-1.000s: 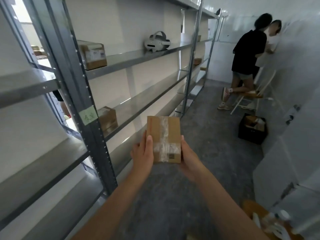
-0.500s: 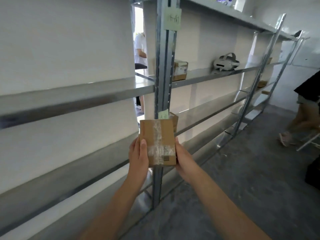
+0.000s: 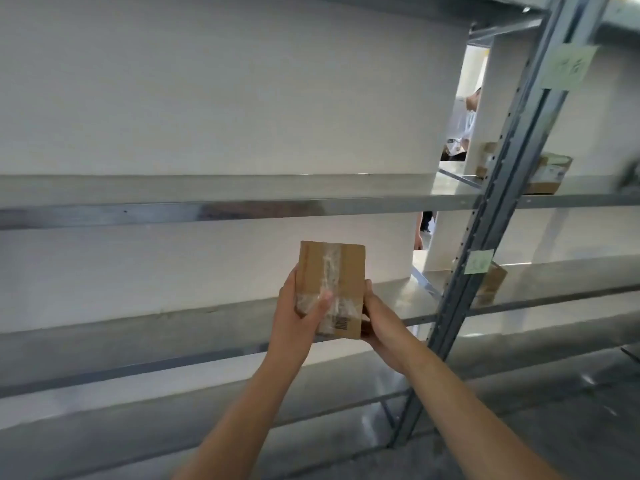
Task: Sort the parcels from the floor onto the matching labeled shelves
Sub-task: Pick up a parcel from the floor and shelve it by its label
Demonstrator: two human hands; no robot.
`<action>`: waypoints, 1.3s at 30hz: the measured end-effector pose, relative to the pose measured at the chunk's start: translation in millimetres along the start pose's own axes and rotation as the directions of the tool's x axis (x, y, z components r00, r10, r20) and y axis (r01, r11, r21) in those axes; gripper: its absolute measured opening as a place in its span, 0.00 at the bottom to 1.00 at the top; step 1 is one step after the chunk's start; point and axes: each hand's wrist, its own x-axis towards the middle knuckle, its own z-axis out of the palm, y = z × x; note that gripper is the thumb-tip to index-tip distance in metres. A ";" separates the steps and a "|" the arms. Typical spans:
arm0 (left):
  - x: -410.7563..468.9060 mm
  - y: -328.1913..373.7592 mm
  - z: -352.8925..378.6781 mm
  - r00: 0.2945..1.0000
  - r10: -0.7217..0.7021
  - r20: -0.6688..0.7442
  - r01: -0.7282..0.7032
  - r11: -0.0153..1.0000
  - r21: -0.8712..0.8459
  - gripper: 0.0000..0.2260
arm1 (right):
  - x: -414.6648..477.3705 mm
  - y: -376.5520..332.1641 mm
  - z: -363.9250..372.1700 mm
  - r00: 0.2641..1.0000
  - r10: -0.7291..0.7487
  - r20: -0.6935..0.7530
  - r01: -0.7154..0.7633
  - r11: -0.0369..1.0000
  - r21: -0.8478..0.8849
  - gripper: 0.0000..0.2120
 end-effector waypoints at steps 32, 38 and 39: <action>-6.5 1.6 -67.6 0.984 -0.128 -0.123 0.114 0.987 -0.111 0.22 | 3.3 -34.8 77.4 1.000 -0.001 0.027 0.004 0.995 -0.098 0.33; -5.4 0.7 -57.4 0.968 -0.134 -0.211 0.117 0.989 -0.091 0.17 | 1.7 -40.0 58.5 1.000 -0.009 0.017 0.012 0.991 -0.136 0.29; -4.4 1.5 -56.4 0.967 -0.134 -0.215 0.120 0.990 -0.077 0.16 | 2.1 -40.3 55.2 1.000 -0.008 0.015 0.010 0.990 -0.141 0.30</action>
